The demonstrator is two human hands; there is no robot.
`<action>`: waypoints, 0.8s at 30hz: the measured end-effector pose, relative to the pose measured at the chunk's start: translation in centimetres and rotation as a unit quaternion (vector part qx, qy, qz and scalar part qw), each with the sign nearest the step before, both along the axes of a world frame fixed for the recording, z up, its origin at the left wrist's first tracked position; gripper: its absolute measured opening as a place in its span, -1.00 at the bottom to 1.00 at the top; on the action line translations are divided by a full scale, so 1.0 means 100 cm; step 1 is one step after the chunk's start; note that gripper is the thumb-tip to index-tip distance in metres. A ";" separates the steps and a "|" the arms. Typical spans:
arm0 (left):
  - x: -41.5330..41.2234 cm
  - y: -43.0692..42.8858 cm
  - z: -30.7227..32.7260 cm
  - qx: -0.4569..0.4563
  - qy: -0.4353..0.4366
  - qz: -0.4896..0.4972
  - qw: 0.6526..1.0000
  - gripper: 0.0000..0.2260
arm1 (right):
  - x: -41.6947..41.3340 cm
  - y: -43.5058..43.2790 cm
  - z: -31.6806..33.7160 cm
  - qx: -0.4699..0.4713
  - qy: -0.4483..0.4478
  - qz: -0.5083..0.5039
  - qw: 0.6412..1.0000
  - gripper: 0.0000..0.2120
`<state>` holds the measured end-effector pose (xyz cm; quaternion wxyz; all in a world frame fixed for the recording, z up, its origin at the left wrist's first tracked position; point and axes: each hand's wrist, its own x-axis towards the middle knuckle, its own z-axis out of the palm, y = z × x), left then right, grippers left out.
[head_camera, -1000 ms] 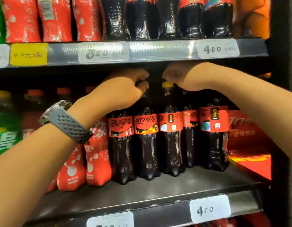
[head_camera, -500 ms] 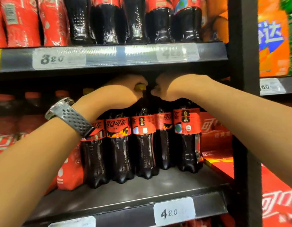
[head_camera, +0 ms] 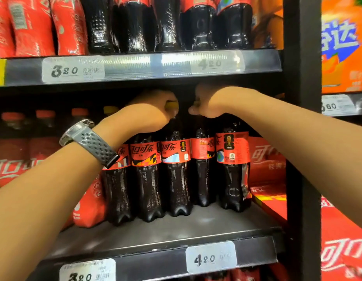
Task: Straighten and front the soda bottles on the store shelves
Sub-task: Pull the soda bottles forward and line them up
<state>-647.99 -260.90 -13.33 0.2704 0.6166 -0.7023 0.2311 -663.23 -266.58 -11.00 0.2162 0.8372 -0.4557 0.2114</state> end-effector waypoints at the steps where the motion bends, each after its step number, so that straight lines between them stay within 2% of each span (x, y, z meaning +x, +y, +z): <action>1: 0.000 -0.001 0.000 0.000 0.002 0.001 1.000 -0.82 | -0.001 0.000 0.001 0.005 0.006 0.002 1.000 -0.73; 7: 0.002 -0.007 0.000 -0.020 0.012 0.013 1.000 -0.97 | 0.003 -0.008 -0.001 -0.015 0.010 0.001 1.000 -0.66; 12: 0.001 -0.009 -0.002 -0.043 0.004 0.035 0.998 -0.84 | 0.001 -0.006 0.002 -0.009 -0.001 -0.004 1.000 -0.57; 15: 0.003 -0.008 0.000 -0.025 0.009 0.012 1.000 -0.90 | -0.002 -0.002 0.003 0.012 0.032 -0.016 0.999 -0.64; 17: 0.003 -0.007 0.001 -0.018 0.011 -0.007 1.000 -0.96 | -0.003 0.000 0.003 0.016 0.023 -0.010 1.000 -0.63; 24: 0.002 -0.012 -0.004 -0.048 0.009 0.020 0.999 -0.83 | -0.005 0.001 0.004 0.024 -0.007 -0.001 1.000 -0.63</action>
